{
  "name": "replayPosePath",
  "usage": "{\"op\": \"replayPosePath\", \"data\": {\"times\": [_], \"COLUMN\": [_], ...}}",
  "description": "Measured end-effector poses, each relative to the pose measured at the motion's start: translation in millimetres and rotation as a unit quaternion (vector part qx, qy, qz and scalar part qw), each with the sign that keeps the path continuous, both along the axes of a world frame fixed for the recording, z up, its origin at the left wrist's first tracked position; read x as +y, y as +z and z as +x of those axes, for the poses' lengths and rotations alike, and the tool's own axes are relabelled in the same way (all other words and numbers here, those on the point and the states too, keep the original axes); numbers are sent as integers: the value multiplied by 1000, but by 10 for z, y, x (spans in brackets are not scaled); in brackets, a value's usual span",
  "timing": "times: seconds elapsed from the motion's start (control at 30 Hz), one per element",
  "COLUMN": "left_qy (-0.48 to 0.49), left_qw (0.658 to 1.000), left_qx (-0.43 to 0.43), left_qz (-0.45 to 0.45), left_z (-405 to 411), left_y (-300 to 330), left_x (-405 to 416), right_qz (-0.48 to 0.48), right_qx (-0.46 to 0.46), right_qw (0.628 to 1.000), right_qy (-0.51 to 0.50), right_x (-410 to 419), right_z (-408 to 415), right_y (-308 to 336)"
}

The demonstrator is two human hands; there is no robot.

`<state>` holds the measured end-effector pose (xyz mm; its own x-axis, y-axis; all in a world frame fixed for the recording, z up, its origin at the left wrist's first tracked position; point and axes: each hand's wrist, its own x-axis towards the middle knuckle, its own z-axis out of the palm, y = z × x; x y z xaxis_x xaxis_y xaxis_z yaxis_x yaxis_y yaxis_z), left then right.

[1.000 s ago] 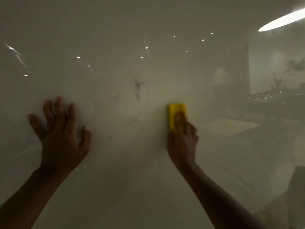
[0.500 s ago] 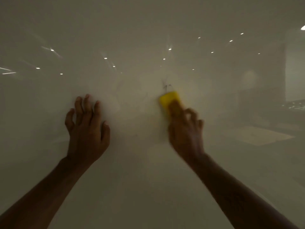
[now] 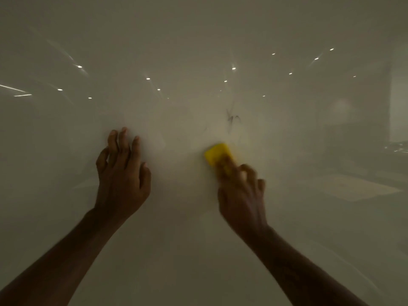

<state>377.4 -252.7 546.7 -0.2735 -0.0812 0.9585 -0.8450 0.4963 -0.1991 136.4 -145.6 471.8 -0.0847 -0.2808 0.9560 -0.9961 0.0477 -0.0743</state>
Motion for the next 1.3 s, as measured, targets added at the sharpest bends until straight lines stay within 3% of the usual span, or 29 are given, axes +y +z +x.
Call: {"op": "replayPosePath", "data": {"times": [0.07,0.1,0.17,0.23,0.3,0.4,0.5,0.57,0.6,0.67,0.73,0.8,0.87,0.93,1.0,1.03,1.1,1.17,1.3], "left_qy": [1,1,1,3,6,4,-1,-3,-3,-5,-2,-2,-2,3,8,12,16,13,16], "left_qw": [1000,1000,1000,1000,1000,1000,1000,1000,1000,1000,1000,1000,1000,1000,1000,1000,1000,999,999], "left_qx": [-4,-4,-6,-7,-3,-2,-6,-7,-6,0,8,12,9,6,6,7,13,21,19], "left_qz": [6,10,15,13,4,-8,-12,-15,-17,-20,-21,-22,-24,-25,-28,-28,-23,-24,-20], "left_z": [33,43,54,58,64,88,109,121,117,90,59,53,68,110,176,216,261,265,230], "left_y": [-14,-15,-1,37,98,188,276,337,363,395,405,405,413,412,417,421,441,474,514], "left_x": [10,16,19,11,-12,-48,-64,-74,-77,-75,-72,-85,-110,-134,-159,-170,-197,-188,-115], "right_qz": [-33,-25,37,96,81,-15,-93,-104,-102,-55,47,91,31,-60,-90,-96,-99,-60,82], "right_qx": [-81,-66,80,242,263,51,-198,-221,-169,19,225,332,249,40,-118,-145,-79,83,340], "right_qw": [996,997,996,964,960,998,973,966,977,998,973,938,968,997,986,980,989,995,935], "right_qy": [-27,-25,8,48,58,-18,-75,-90,-78,-26,24,35,13,-25,-76,-92,-72,-17,52], "right_x": [-1,-3,-40,-40,-14,43,148,121,89,-18,-83,-58,-24,94,174,165,76,-42,-128], "right_z": [86,175,348,325,86,-368,-709,-566,-415,-82,136,44,-194,-512,-683,-625,-354,-32,254], "right_y": [84,31,-251,-442,-215,460,1028,1082,1013,672,315,368,795,1330,1603,1611,1415,1031,435]}}
